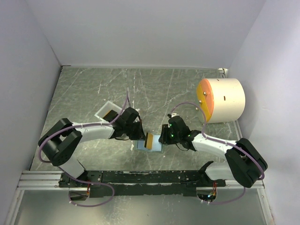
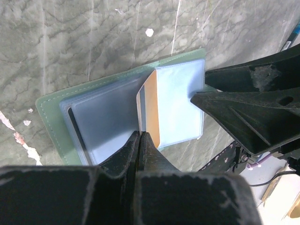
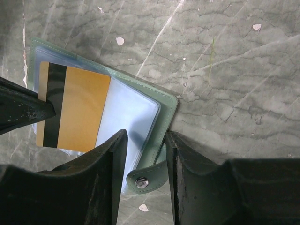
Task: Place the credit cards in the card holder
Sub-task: Insert the credit card into the card holder.
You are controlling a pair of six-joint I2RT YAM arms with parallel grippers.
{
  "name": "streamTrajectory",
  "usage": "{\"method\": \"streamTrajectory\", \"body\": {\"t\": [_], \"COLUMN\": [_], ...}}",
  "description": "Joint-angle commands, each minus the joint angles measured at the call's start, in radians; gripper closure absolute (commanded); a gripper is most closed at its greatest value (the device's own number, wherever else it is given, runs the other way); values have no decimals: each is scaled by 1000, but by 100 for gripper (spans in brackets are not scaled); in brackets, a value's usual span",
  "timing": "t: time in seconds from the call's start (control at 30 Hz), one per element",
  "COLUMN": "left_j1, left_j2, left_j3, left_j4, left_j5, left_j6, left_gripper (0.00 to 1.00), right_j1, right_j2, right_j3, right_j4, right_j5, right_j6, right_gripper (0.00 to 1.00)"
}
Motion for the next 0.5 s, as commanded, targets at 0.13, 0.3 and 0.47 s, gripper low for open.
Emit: {"method": "streamTrajectory", "body": {"t": [0.13, 0.3, 0.47], "left_j1": [-8, -7, -8], "left_j2": [27, 24, 16], "left_j3": [36, 33, 27], "left_j4": [-79, -72, -59], "left_j5": [24, 31, 62], "left_j6": [67, 50, 11], "left_gripper": [93, 93, 93], "right_j1": [-2, -4, -4], "right_j2": [-17, -36, -49], "right_j3": [5, 16, 16], "right_j4": [-64, -92, -79], "right_j5": [48, 74, 64], "right_j6": [-11, -6, -6], "right_gripper": [59, 58, 66]}}
